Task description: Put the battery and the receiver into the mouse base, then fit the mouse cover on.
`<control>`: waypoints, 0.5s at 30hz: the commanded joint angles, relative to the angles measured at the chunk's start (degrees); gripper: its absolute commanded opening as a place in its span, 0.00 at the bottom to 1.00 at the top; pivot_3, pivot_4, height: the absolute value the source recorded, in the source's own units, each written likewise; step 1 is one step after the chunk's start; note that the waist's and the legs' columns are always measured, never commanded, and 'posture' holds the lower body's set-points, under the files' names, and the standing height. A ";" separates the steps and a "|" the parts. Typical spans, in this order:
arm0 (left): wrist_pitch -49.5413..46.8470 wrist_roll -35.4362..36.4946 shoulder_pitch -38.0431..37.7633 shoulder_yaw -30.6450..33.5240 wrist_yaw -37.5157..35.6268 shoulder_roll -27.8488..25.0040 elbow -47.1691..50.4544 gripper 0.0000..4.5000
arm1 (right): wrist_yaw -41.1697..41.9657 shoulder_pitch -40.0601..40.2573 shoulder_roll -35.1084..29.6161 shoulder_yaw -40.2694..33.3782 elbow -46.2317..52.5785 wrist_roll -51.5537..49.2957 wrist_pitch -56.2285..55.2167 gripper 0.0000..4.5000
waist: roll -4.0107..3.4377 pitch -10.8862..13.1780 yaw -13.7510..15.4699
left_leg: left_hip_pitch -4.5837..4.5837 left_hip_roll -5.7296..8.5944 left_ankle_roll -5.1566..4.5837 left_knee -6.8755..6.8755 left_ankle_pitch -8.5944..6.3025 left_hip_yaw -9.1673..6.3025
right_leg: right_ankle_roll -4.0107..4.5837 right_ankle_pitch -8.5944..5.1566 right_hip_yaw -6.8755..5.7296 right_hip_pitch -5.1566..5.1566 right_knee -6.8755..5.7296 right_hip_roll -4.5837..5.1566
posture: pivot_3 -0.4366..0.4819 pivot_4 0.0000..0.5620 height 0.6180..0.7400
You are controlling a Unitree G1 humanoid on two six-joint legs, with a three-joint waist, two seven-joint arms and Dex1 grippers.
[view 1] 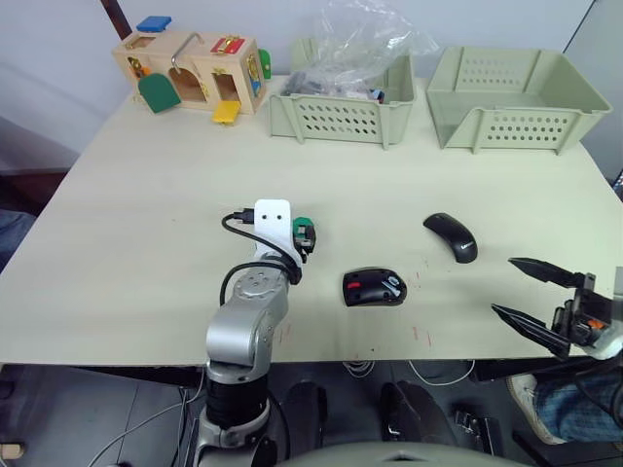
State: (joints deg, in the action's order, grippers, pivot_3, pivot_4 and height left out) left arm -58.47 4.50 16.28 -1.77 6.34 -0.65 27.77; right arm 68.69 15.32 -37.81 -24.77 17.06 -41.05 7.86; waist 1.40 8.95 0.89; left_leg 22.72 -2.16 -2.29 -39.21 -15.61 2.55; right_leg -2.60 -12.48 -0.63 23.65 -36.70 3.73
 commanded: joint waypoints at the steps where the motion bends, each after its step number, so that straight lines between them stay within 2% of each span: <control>1: 2.46 -0.54 1.60 0.75 0.13 0.53 -0.46 0.76 | -0.10 -0.30 -0.30 -0.55 1.42 -1.38 0.37 1.00 | 0.00 0.00 0.00 | 0.00 0.00 0.00 0.00 0.00 0.00 | 0.00 0.00 0.00 0.00 0.00 0.00 | 0.48 0.27 1.00; 7: 5.27 -0.94 2.68 1.33 0.29 0.94 -4.68 0.76 | 0.10 -0.62 -0.46 -0.54 1.52 -1.47 0.85 1.00 | 0.00 0.00 -0.01 | 0.00 0.00 0.00 0.00 0.00 0.00 | 0.00 0.00 0.00 0.00 0.00 0.00 | 0.48 0.27 1.00; 15: 5.94 -1.29 2.50 1.34 0.34 1.38 -5.20 0.76 | -0.30 -1.05 -0.67 -0.63 1.68 -1.71 1.54 1.00 | 0.00 0.00 -0.01 | 0.00 0.00 0.00 0.00 0.00 0.00 | 0.00 0.00 0.00 0.00 0.01 0.00 | 0.48 0.27 1.00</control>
State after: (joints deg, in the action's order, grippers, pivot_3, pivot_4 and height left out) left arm -53.98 3.90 17.88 -0.38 6.48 0.56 21.43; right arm 68.41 14.69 -37.87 -24.63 17.07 -41.17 9.16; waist 1.40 8.96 0.88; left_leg 22.72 -2.16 -2.28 -39.20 -15.61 2.55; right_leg -2.60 -12.48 -0.63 23.65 -36.70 3.73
